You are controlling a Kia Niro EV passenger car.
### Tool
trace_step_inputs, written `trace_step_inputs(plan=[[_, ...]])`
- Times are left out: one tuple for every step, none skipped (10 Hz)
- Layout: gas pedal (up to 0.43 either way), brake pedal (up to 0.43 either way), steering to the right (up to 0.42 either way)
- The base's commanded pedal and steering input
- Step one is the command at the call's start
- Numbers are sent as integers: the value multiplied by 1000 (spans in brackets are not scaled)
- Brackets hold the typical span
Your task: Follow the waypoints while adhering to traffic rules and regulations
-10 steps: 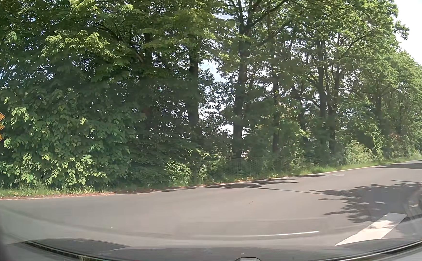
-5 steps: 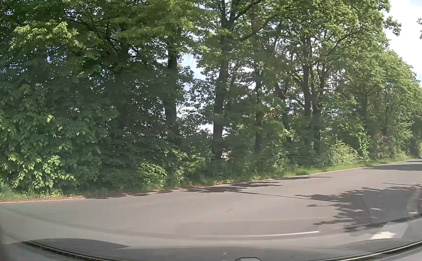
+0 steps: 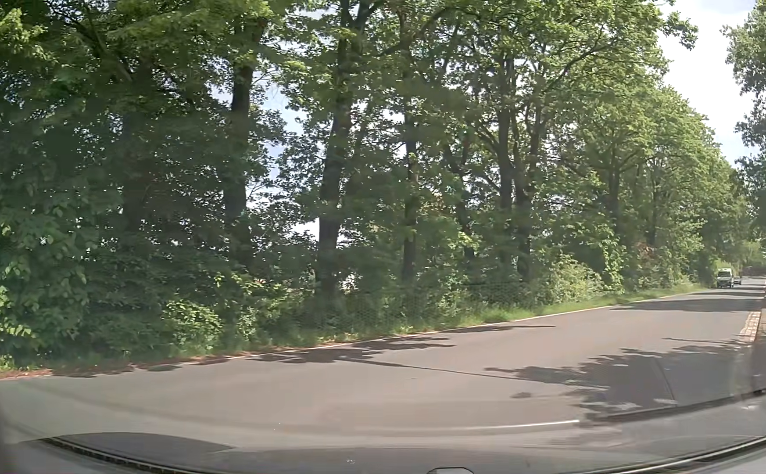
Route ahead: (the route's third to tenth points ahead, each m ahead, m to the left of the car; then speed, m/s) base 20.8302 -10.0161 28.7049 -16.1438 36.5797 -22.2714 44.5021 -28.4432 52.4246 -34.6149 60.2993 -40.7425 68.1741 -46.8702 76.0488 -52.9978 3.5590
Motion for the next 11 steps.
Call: trace_step_inputs(plan=[[421, 0, 325], [421, 0, 325], [421, 0, 325], [421, 0, 325], [421, 0, 325], [421, 0, 325], [421, 0, 323], [421, 0, 318], [409, 0, 311], [409, 0, 302], [409, 0, 288]])
